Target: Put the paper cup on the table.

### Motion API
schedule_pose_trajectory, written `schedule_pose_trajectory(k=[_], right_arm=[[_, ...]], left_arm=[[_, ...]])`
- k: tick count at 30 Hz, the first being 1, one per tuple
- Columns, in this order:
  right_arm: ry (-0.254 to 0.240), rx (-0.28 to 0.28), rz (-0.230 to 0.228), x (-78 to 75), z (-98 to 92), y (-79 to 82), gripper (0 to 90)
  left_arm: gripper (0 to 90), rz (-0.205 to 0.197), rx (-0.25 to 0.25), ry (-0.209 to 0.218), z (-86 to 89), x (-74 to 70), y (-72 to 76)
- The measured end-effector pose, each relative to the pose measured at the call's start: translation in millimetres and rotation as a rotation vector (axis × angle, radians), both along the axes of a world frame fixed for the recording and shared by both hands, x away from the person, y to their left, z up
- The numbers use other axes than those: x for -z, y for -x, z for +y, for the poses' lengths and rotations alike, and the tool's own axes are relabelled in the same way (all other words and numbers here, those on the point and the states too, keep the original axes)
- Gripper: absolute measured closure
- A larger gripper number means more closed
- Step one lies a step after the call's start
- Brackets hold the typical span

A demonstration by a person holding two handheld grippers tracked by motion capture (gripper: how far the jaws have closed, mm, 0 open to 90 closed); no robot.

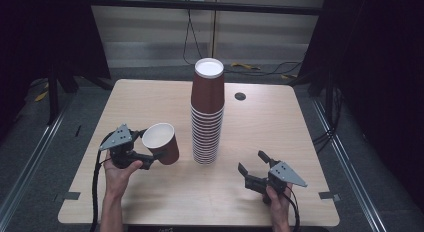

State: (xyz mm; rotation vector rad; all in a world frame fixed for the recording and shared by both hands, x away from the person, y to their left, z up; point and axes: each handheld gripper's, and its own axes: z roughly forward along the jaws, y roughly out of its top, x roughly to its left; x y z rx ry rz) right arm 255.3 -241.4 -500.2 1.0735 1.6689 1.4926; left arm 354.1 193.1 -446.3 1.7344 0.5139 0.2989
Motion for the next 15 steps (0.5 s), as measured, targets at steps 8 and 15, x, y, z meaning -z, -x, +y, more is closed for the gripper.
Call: schedule_pose_trajectory(k=[8,15], right_arm=[[0.022,0.026,-0.084,1.9,3.0,8.5,13.0],[0.003,0.018,-0.114,3.2,1.4,11.4,13.2]], left_arm=[[10.7,0.020,-0.034,-0.005,0.6,5.2,-10.9],[10.5,0.028,-0.034,-0.020,-5.2,5.1,-21.9]])
